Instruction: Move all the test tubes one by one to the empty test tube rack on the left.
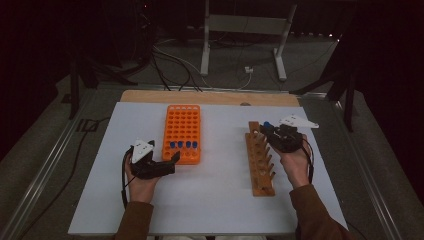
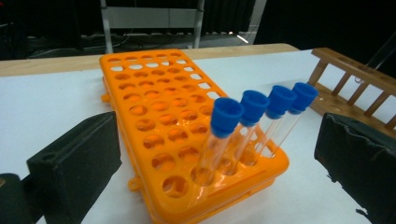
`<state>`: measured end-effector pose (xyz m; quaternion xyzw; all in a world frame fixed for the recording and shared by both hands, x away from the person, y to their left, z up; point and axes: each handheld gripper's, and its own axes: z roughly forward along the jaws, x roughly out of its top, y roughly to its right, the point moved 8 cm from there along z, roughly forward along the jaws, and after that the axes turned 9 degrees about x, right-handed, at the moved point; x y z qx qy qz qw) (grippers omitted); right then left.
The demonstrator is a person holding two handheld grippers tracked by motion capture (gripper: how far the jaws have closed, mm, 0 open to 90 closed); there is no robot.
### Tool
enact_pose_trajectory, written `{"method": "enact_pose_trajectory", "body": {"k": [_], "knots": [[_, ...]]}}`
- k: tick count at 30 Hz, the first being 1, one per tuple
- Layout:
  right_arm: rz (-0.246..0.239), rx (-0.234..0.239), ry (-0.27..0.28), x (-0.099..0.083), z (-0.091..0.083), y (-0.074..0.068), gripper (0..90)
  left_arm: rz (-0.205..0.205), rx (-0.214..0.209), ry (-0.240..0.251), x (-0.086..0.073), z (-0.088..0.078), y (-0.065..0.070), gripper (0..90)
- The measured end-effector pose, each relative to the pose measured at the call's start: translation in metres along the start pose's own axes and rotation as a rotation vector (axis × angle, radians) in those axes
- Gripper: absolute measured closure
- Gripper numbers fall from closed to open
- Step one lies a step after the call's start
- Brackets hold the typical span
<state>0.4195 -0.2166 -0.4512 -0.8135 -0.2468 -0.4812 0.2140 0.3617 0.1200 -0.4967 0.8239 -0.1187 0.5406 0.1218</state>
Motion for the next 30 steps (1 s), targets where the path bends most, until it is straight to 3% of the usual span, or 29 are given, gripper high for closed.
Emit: {"method": "enact_pose_trajectory", "body": {"k": [12, 20, 27, 30], "knots": [[-0.051, 0.027, 0.05, 0.024, -0.018, -0.019, 77.1, 0.03, -0.038, 0.031, 0.015, -0.006, 0.019, 1.4], [-0.065, 0.114, 0.056, 0.025, -0.014, -0.049, 77.1, 0.057, -0.085, 0.052, 0.024, -0.011, 0.037, 1.6], [-0.089, 0.198, 0.033, 0.022, -0.003, -0.081, 77.0, 0.083, -0.12, 0.061, 0.027, -0.012, 0.051, 4.7], [-0.098, 0.231, 0.011, 0.021, 0.003, -0.096, 76.9, 0.108, -0.117, 0.069, 0.028, -0.012, 0.055, 6.2]]}}
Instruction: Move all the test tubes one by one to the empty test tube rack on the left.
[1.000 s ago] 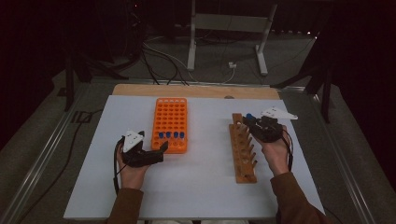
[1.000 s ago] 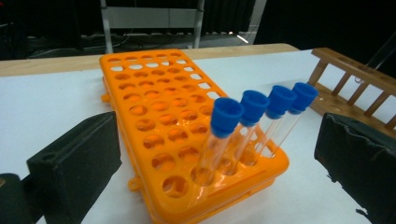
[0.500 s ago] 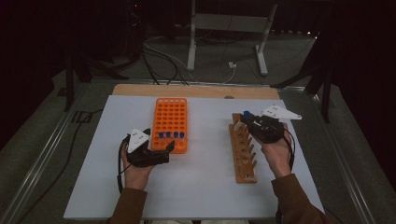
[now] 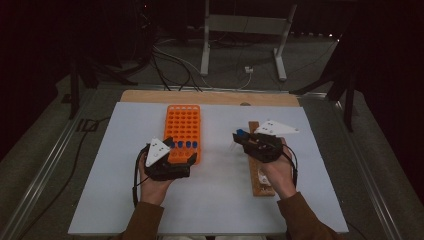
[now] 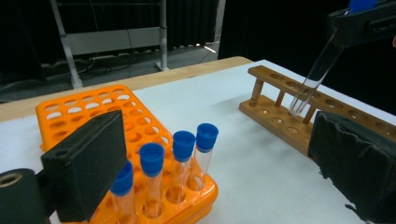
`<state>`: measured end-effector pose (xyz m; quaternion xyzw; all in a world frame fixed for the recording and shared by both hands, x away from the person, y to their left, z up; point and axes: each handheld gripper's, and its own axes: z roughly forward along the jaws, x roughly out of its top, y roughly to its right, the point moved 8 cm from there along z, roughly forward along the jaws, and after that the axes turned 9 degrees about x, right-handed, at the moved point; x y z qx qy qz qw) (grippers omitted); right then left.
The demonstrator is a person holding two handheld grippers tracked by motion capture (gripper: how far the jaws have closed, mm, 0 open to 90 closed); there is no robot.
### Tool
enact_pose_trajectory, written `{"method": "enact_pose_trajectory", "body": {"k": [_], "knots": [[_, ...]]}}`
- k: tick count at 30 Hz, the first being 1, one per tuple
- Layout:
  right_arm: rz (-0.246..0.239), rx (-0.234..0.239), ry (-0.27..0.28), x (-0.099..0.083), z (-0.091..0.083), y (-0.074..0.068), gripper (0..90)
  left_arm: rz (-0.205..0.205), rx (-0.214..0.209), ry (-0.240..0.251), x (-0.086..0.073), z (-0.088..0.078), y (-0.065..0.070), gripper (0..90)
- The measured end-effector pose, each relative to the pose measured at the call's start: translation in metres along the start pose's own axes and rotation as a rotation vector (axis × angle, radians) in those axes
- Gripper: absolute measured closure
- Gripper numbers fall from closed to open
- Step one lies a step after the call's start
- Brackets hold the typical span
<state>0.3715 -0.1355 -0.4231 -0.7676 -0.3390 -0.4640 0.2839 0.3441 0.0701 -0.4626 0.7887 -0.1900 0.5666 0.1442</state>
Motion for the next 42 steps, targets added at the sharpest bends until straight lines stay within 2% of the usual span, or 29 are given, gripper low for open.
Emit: {"method": "enact_pose_trajectory", "body": {"k": [6, 12, 21, 29, 38, 42], "knots": [[-0.018, 0.056, -0.029, 0.0, 0.017, -0.024, 76.9, 0.04, -0.024, -0.009, -0.001, 0.003, 0.011, 9.2], [-0.015, 0.098, -0.042, -0.001, 0.031, -0.041, 76.9, 0.089, -0.06, -0.018, -0.005, 0.006, 0.024, 18.0], [-0.009, 0.151, -0.055, -0.004, 0.046, -0.061, 76.9, 0.156, -0.084, -0.012, -0.01, 0.008, 0.038, 43.8], [-0.018, 0.179, -0.063, -0.004, 0.052, -0.072, 77.0, 0.175, -0.112, -0.017, -0.012, 0.009, 0.044, 60.4], [-0.018, 0.193, -0.069, -0.006, 0.055, -0.076, 77.0, 0.184, -0.136, -0.015, -0.014, 0.008, 0.046, 76.4], [-0.016, 0.194, -0.068, -0.006, 0.056, -0.076, 75.8, 0.179, -0.136, -0.014, -0.014, 0.008, 0.045, 77.7]]}}
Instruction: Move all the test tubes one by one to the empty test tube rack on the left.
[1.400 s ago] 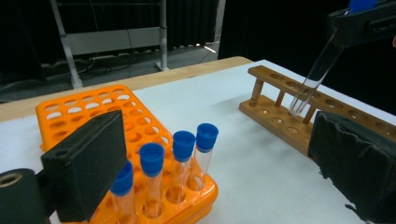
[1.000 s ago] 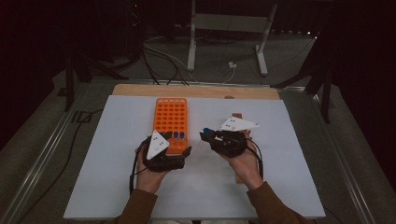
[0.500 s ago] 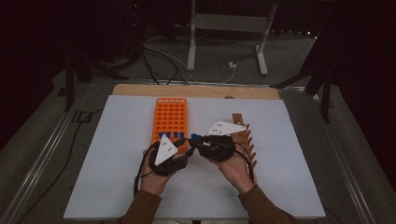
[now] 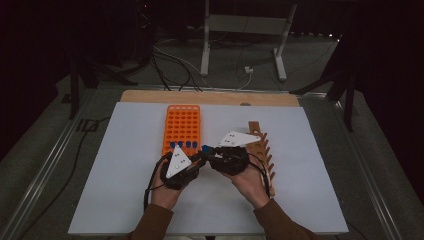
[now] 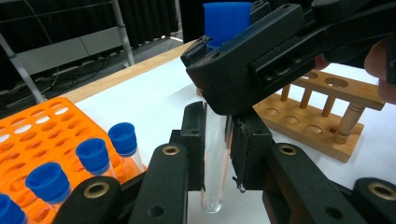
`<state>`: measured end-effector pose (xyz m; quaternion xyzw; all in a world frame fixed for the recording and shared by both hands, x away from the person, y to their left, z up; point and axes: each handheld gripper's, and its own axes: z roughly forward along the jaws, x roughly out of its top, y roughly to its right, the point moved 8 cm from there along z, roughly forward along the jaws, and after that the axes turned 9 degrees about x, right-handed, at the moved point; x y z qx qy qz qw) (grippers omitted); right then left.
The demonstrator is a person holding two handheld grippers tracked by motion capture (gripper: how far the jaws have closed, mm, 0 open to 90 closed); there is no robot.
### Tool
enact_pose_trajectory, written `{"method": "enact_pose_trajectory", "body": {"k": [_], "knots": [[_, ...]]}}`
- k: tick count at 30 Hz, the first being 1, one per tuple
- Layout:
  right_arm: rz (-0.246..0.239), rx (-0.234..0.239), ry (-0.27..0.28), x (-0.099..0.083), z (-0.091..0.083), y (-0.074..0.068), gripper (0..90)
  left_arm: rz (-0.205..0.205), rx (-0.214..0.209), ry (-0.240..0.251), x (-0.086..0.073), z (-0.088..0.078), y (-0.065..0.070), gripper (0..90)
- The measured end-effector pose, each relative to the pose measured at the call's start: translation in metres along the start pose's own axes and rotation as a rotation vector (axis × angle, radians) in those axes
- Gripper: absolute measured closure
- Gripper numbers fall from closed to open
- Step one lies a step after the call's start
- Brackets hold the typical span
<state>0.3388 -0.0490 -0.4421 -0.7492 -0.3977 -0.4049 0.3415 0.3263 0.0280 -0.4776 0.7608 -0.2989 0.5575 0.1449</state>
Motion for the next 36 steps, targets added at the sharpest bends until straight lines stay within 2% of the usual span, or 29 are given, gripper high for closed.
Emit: {"method": "enact_pose_trajectory", "body": {"k": [7, 9, 14, 17, 19, 27, 36], "knots": [[-0.002, 0.002, 0.026, 0.003, -0.006, 0.003, 50.3, -0.037, 0.023, -0.004, -0.003, -0.002, -0.011, 77.8], [0.0, -0.006, 0.023, 0.003, -0.008, 0.005, 45.5, -0.051, 0.03, -0.007, -0.003, -0.003, -0.015, 77.8], [-0.01, -0.041, 0.031, 0.003, -0.013, 0.01, 27.1, -0.071, 0.037, -0.003, -0.002, -0.006, -0.02, 77.8], [-0.022, -0.077, 0.021, 0.001, -0.015, 0.013, 15.7, -0.073, 0.041, -0.002, -0.002, -0.007, -0.023, 77.8], [-0.032, -0.105, 0.017, 0.0, -0.016, 0.017, 13.9, -0.075, 0.043, 0.0, -0.001, -0.008, -0.024, 77.8], [-0.025, -0.13, 0.021, -0.007, -0.026, 0.031, 4.3, -0.098, 0.059, 0.013, 0.002, -0.014, -0.033, 77.8], [-0.007, -0.156, 0.028, -0.015, -0.039, 0.045, 0.0, -0.123, 0.072, 0.022, 0.002, -0.021, -0.043, 77.9]]}}
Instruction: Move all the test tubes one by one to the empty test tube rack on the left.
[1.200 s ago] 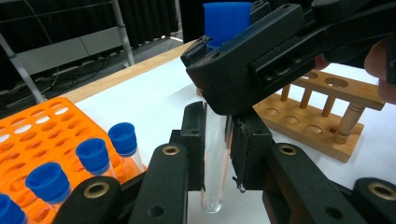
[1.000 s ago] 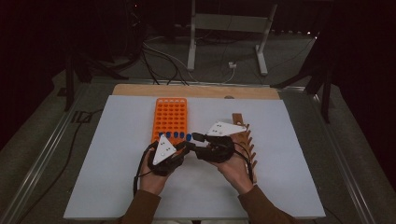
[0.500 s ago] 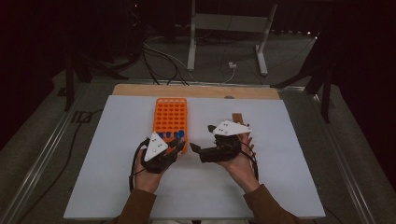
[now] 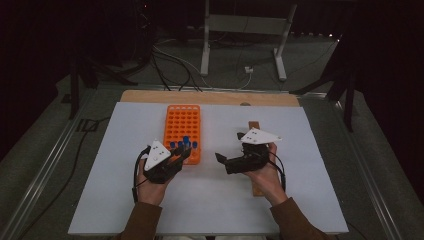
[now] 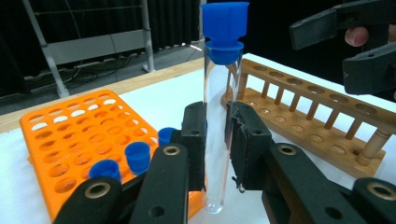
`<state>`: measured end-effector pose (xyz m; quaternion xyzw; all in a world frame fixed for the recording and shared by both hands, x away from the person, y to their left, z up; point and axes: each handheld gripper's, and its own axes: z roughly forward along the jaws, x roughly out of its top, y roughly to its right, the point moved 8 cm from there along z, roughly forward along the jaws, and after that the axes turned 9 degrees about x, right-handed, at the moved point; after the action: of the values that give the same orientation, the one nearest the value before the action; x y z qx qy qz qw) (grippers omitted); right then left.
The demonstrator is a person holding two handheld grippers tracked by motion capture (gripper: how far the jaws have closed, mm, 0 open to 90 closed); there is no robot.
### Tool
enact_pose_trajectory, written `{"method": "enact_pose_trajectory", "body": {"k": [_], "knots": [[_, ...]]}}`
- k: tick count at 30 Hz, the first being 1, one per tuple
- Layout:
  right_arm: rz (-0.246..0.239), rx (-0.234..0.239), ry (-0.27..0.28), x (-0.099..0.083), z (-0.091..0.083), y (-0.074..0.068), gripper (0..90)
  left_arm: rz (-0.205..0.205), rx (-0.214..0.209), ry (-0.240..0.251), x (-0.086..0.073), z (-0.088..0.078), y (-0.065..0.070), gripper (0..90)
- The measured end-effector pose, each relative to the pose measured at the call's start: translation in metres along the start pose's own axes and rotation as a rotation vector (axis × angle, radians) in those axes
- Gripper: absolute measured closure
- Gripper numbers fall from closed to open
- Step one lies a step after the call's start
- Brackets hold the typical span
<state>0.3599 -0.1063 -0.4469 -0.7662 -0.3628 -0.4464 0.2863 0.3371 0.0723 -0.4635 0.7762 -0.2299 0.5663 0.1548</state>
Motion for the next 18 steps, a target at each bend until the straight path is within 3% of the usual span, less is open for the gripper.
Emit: {"method": "enact_pose_trajectory", "body": {"k": [18], "knots": [[0.035, -0.05, 0.017, -0.018, -0.024, 0.028, 0.0, -0.031, 0.038, 0.017, 0.002, -0.01, -0.021, 77.9]]}}
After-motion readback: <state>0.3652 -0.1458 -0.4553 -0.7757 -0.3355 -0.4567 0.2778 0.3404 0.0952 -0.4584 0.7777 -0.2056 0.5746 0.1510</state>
